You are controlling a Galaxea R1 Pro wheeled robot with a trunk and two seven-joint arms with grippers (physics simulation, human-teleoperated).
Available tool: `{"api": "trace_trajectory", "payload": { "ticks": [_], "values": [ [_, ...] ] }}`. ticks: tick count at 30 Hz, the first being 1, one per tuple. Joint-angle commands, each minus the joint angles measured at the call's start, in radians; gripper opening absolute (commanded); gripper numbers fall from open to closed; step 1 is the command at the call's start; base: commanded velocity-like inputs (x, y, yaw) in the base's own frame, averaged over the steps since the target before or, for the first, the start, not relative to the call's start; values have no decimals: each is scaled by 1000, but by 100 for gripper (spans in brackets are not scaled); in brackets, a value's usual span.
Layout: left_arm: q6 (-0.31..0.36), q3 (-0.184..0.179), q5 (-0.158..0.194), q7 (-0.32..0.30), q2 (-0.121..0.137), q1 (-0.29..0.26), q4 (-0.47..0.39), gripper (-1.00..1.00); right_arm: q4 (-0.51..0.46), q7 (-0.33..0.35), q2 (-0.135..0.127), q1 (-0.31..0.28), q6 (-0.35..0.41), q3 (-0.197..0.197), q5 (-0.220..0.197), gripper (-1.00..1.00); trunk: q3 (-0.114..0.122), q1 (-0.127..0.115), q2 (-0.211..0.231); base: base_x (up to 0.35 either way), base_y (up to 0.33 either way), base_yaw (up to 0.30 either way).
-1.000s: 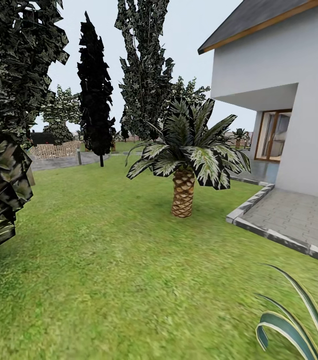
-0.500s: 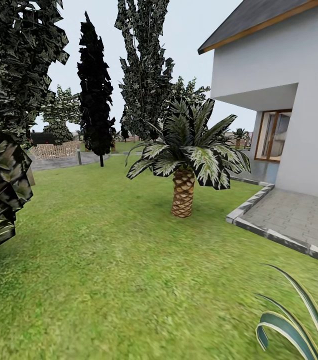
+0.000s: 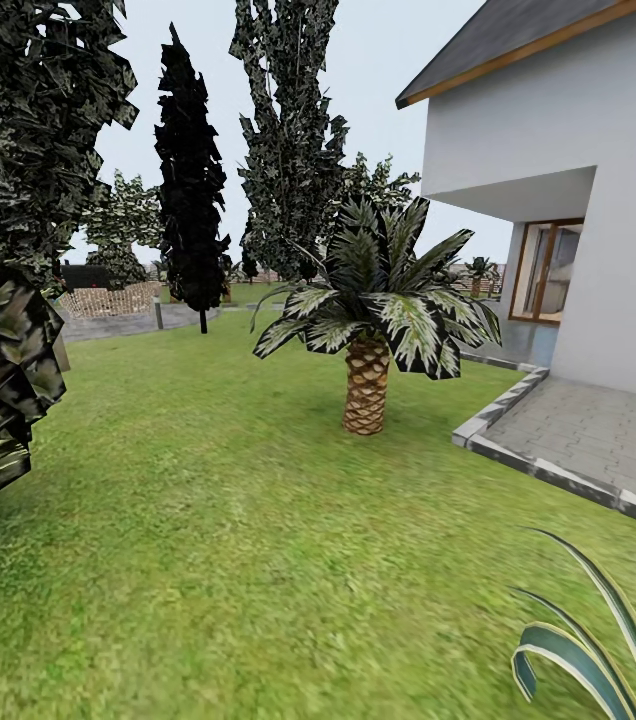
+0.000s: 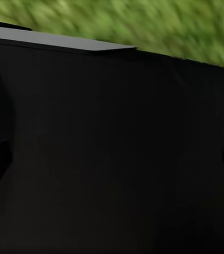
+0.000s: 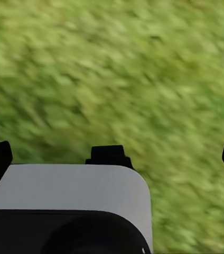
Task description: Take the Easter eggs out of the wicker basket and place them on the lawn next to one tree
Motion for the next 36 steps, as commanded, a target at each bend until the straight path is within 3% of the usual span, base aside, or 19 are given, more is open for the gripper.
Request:
{"api": "trace_trajectory", "payload": {
  "ticks": [1, 7, 14, 29, 36],
  "values": [
    [-1, 5, 8, -3, 0, 0, -1, 100, 1, 1, 0, -1, -4, -5, 0, 100, -1, 0, 0, 0, 0, 0],
    [0, 4, 8, -3, -5, 0, -1, 100, 2, -1, 0, -1, -4, -7, -1, 100, -1, 0, 0, 7, 0, 0],
    [0, 4, 8, -3, -17, 0, -2, 100, 2, -1, 0, -1, -4, -7, -1, 100, -1, 0, 0, 248, 16, 0],
    [0, 4, 8, -4, -22, 0, -3, 100, 5, -1, 6, 0, -4, -7, -3, 100, -1, 0, 0, 272, 215, 15],
    [-2, 4, 8, -5, -25, 0, -3, 100, 1, -2, 0, -1, -4, -6, 0, 100, -1, 0, 0, 71, 37, 106]
  ]
}}
